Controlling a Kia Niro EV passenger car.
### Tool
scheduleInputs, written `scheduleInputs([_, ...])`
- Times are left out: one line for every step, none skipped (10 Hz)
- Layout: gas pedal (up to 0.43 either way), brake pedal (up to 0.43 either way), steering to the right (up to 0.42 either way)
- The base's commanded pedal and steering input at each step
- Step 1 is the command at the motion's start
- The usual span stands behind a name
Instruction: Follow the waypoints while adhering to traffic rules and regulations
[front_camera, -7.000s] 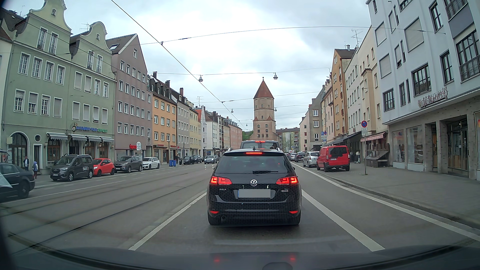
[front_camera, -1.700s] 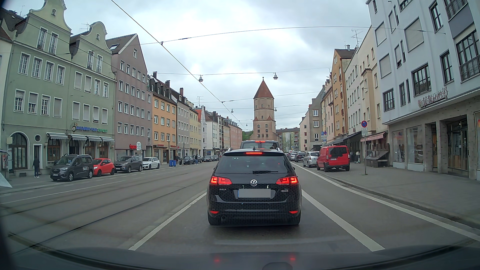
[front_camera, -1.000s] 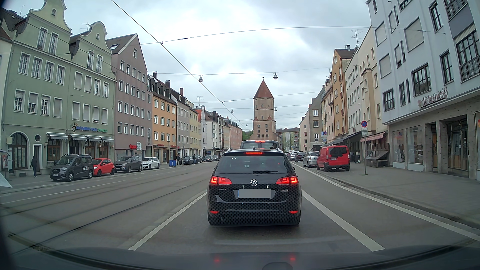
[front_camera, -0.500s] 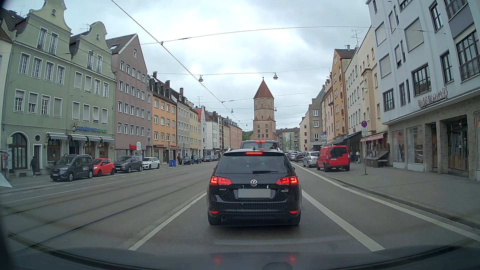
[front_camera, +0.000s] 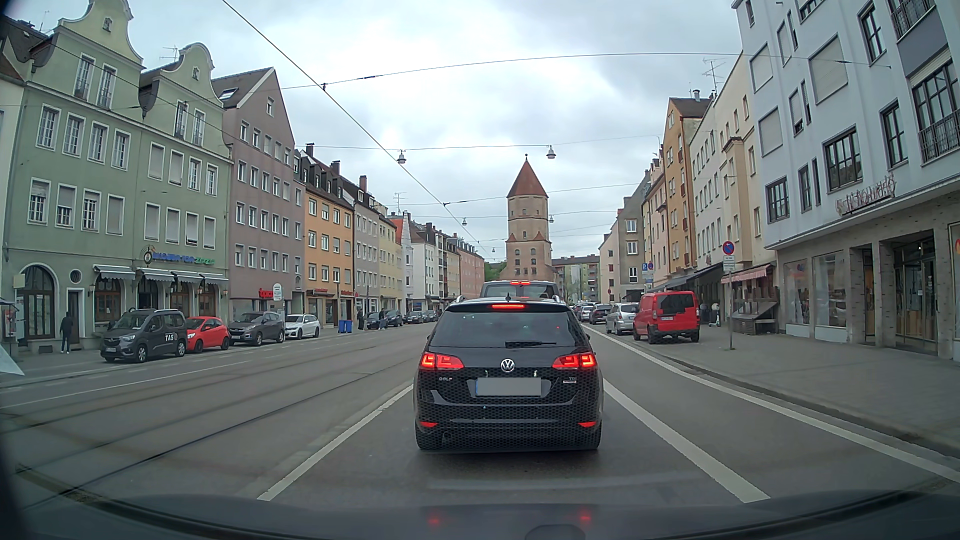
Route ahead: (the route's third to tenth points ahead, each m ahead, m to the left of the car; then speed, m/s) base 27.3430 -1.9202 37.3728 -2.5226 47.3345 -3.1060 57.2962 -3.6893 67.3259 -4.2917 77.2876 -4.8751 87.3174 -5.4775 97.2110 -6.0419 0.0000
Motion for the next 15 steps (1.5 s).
scheduleInputs([0.0, 0.207, -0.004])
scheduleInputs([0.0, 0.207, -0.004])
scheduleInputs([0.0, 0.207, -0.004])
scheduleInputs([0.0, 0.207, -0.004])
scheduleInputs([0.0, 0.207, -0.004])
scheduleInputs([0.0, 0.207, -0.004])
scheduleInputs([0.0, 0.207, -0.004])
scheduleInputs([0.0, 0.207, -0.004])
scheduleInputs([0.0, 0.207, -0.004])
scheduleInputs([0.0, 0.207, -0.004])
scheduleInputs([0.0, 0.207, -0.004])
scheduleInputs([0.0, 0.207, -0.004])
scheduleInputs([0.0, 0.207, -0.004])
scheduleInputs([0.0, 0.207, -0.004])
scheduleInputs([0.0, 0.207, -0.004])
